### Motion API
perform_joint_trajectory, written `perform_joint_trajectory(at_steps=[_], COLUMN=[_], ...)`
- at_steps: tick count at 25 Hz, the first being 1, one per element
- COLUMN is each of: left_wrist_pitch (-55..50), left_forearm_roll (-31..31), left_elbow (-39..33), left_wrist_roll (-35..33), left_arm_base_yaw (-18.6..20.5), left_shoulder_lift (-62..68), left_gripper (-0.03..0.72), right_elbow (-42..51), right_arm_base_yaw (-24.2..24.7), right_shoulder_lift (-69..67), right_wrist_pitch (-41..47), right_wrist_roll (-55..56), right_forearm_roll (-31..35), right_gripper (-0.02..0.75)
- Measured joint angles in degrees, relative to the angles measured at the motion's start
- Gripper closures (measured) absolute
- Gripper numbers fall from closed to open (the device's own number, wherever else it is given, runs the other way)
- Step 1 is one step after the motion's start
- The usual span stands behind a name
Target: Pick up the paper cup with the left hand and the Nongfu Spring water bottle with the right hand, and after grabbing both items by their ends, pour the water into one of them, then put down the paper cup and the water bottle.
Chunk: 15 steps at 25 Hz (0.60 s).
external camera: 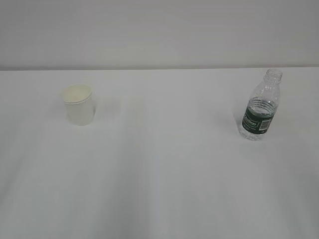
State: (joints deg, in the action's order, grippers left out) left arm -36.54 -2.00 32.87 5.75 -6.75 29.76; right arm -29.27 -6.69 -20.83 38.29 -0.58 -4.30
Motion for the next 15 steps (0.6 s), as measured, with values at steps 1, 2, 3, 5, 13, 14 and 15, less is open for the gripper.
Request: perform_joint_trajectory(at_steps=[1, 2, 3, 5, 13, 14, 15], left_wrist_pitch=[1.38, 2.88, 4.16, 7.03, 14.47, 15.26, 16.06], left_forearm_roll=[-0.12, -0.26, -0.40, -0.63, -0.76, -0.76, -0.76], left_elbow=[-0.42, -1.09, -1.61, -2.71, -5.86, -5.98, -5.98], left_wrist_roll=[0.00, 0.00, 0.00, 0.00, -0.21, -0.30, -0.30], left_arm_base_yaw=[0.00, 0.00, 0.00, 0.00, 0.00, 0.00, 0.00], left_shoulder_lift=[0.52, 0.88, 1.01, 1.11, 5.00, 6.04, 7.01], left_gripper=[0.115, 0.115, 0.115, 0.115, 0.115, 0.115, 0.115], right_elbow=[0.48, 1.00, 1.47, 1.99, 2.23, 2.23, 2.23], right_arm_base_yaw=[0.00, 0.00, 0.00, 0.00, 0.00, 0.00, 0.00], right_shoulder_lift=[0.00, 0.00, 0.00, -0.27, -5.72, -6.57, -7.57], right_wrist_pitch=[-0.83, -1.75, -2.54, -3.97, -9.69, -10.24, -10.69], right_wrist_roll=[0.00, 0.00, 0.00, 0.00, 0.00, 0.00, 0.00], right_forearm_roll=[0.13, 0.13, 0.13, 0.13, 0.13, 0.13, 0.13], right_gripper=[0.219, 0.219, 0.219, 0.219, 0.219, 0.219, 0.219])
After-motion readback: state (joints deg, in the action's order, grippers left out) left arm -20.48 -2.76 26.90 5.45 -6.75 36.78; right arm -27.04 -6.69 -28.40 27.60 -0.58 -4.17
